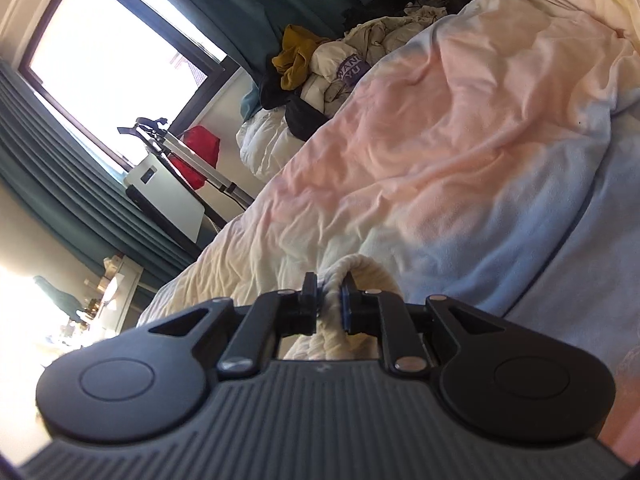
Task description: Fold clothes
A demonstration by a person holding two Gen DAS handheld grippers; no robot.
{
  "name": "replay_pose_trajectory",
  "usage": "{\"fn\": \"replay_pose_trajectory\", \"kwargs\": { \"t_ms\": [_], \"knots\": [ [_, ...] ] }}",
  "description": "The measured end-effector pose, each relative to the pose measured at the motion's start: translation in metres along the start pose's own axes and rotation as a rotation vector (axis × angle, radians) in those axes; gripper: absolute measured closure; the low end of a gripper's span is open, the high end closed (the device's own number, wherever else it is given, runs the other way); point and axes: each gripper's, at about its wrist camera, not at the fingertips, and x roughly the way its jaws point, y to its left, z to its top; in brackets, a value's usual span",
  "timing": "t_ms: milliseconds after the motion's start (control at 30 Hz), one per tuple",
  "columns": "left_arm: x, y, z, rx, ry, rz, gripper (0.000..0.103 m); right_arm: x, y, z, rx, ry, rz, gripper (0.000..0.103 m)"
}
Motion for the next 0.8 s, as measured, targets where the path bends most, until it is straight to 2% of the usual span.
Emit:
{"fn": "replay_pose_trajectory", "kwargs": {
  "t_ms": [33, 67, 133, 167, 200, 233, 300, 400, 500, 600, 700, 800],
  "knots": [
    [-0.001, 0.0, 0.002, -0.002, -0.003, -0.011, 0.068, -0.003, 0.0, -0.002, 0.0, 0.001, 0.003, 0.086],
    [-0.003, -0.001, 0.003, -0.004, -0.005, -0.023, 0.064, -0.008, 0.001, -0.003, 0.0, -0.003, 0.006, 0.085],
    [-0.005, -0.003, 0.006, -0.008, -0.002, -0.038, 0.047, -0.022, 0.005, -0.008, -0.024, -0.009, -0.013, 0.074],
    [-0.006, -0.004, 0.007, -0.01, 0.003, -0.042, 0.043, -0.029, 0.008, -0.011, -0.038, -0.012, -0.024, 0.071],
    [-0.008, -0.006, 0.008, -0.022, 0.006, -0.041, 0.035, -0.037, 0.01, -0.014, -0.054, -0.017, -0.034, 0.061],
    [-0.011, -0.007, 0.008, -0.036, 0.003, -0.041, 0.031, -0.047, 0.012, -0.018, -0.069, -0.026, -0.048, 0.048],
    [-0.018, -0.005, 0.009, -0.069, -0.012, -0.032, 0.025, -0.062, 0.017, -0.026, -0.098, -0.043, -0.069, 0.031],
    [-0.03, 0.005, 0.013, -0.145, -0.031, -0.009, 0.021, -0.078, 0.023, -0.038, -0.136, -0.058, -0.08, 0.018],
    [-0.04, 0.024, 0.016, -0.273, -0.021, 0.031, 0.013, -0.08, 0.025, -0.049, -0.15, 0.0, -0.098, 0.019],
    [-0.047, 0.052, 0.014, -0.436, 0.012, 0.076, 0.012, -0.075, 0.017, -0.062, -0.114, 0.066, -0.131, 0.019],
    [-0.051, 0.072, 0.01, -0.507, 0.052, 0.15, 0.007, -0.072, 0.004, -0.07, -0.045, 0.092, -0.183, 0.019],
    [-0.054, 0.088, 0.006, -0.561, 0.086, 0.194, 0.005, -0.065, -0.008, -0.074, 0.045, 0.122, -0.19, 0.019]
  ]
}}
